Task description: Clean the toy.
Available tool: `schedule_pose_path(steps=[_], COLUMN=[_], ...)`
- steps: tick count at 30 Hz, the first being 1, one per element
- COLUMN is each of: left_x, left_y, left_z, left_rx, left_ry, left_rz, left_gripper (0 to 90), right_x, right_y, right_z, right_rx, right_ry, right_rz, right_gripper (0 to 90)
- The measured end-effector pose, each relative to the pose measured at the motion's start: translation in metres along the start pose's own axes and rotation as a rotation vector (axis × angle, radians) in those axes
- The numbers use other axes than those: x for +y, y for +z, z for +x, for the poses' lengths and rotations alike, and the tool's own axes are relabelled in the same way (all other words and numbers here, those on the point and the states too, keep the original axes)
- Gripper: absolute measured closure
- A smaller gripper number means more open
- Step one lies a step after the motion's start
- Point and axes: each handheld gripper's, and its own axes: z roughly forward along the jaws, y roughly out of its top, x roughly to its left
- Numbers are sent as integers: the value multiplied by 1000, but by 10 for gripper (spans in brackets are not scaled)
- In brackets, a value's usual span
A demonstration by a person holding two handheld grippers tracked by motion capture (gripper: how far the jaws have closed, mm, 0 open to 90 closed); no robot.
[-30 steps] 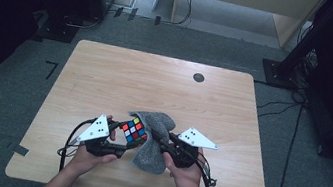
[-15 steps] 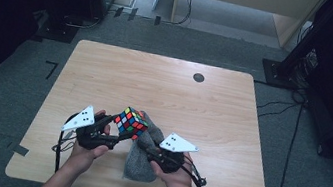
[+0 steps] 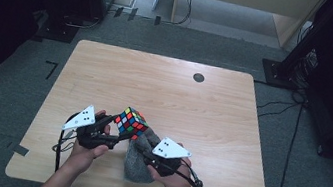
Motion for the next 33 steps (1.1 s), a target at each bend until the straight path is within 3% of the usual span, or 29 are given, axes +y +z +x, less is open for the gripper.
schedule_pose_path(steps=[4, 12, 14, 17, 20, 26, 28, 33], left_x=[-1, -1, -1, -1, -1, 0, -1, -2], left_y=[1, 2, 2, 2, 4, 1, 1, 1], left_z=[-1, -1, -1, -1, -2, -1, -1, -1], left_rx=[-2, -2, -1, -5, -7, 4, 9, 30], left_ry=[4, 2, -1, 2, 0, -18, -35, -65], left_rz=[6, 5, 1, 10, 8, -13, -28, -71], left_gripper=[343, 343, 343, 343, 343, 343, 343, 342], right_x=[4, -1, 0, 4, 3, -3, -4, -5], right_y=[-12, 1, -1, -11, -12, 6, 9, 11], right_z=[-14, 0, -2, -13, -14, 5, 8, 8], right_rx=[-44, 1, -9, -50, -65, 21, 46, 101], right_ry=[86, 26, 23, 77, 68, 38, 68, 209], right_rz=[-73, -5, -10, -67, -74, -4, -8, -51], right_gripper=[738, 735, 734, 735, 735, 731, 730, 730])
